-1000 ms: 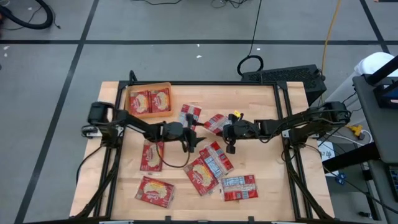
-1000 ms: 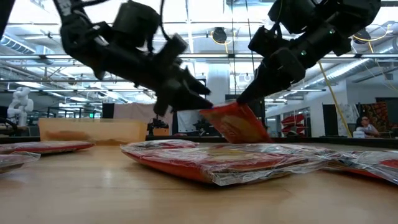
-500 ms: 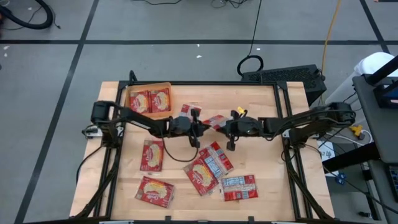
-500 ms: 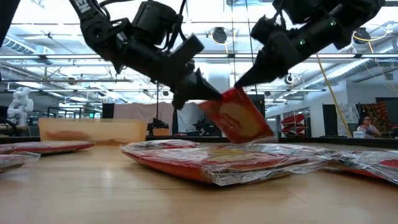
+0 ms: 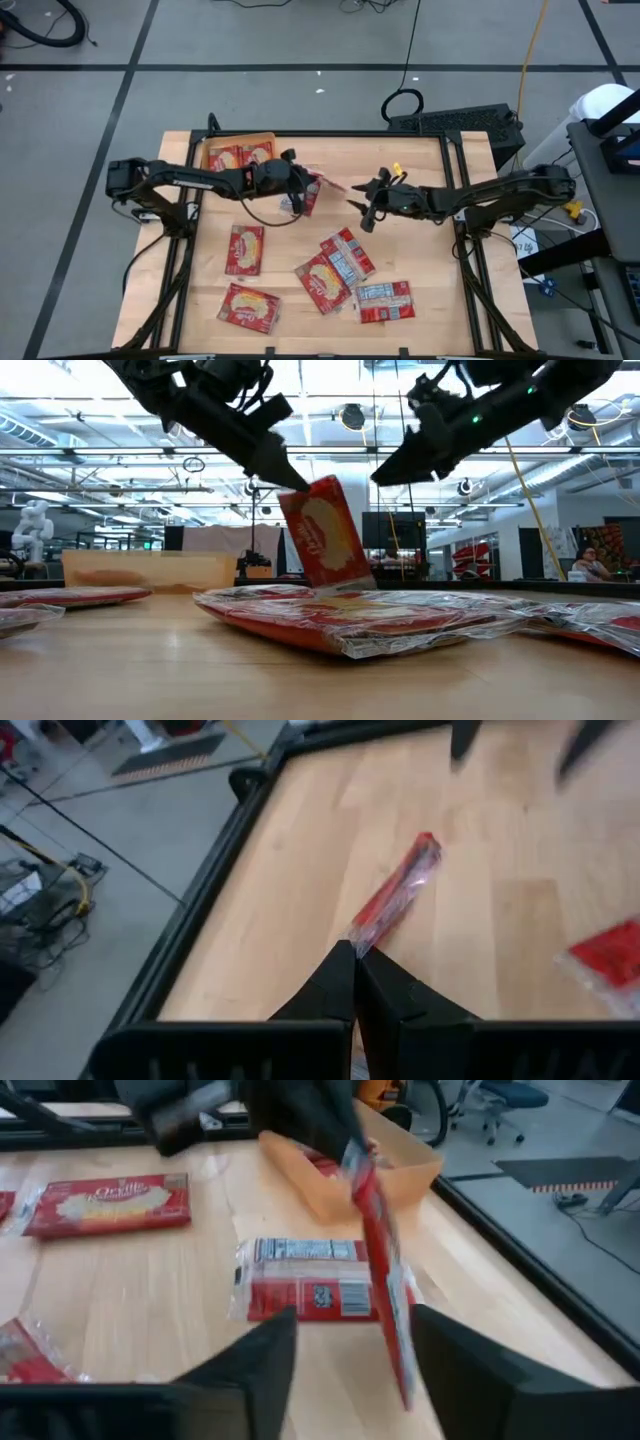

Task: Sort popcorn bags into baskets
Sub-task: Put the red popcorn bag into the orange bin

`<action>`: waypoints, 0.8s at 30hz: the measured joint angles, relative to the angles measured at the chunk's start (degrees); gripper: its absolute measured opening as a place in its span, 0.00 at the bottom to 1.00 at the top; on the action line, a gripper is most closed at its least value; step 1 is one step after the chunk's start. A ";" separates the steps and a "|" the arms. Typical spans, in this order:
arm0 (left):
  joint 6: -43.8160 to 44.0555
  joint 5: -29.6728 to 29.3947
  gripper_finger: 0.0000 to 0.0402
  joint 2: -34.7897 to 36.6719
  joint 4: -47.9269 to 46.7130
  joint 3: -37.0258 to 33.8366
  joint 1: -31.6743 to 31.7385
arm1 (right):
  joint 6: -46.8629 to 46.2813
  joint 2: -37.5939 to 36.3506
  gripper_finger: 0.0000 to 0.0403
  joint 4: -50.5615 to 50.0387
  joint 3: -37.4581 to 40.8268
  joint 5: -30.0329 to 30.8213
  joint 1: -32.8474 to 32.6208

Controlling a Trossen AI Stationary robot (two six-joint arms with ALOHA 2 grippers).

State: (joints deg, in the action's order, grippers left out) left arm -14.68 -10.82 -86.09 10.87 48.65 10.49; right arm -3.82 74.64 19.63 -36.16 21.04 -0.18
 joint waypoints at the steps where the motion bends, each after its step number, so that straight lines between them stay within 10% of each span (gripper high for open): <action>1: 0.31 0.83 0.01 0.26 -0.09 0.06 0.27 | 0.28 1.75 0.54 2.90 -0.02 0.02 0.19; 13: 0.90 3.81 0.01 0.37 -0.86 0.03 1.14 | 4.13 19.44 0.62 24.10 -0.02 -0.19 5.03; 24: 1.82 4.86 0.01 0.37 0.01 0.03 1.06 | 2.59 23.93 0.13 33.34 0.00 -3.40 6.93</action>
State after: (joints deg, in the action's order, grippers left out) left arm -12.86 -5.96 -85.71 10.87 48.69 11.55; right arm -1.23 98.56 52.97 -36.16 17.64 6.75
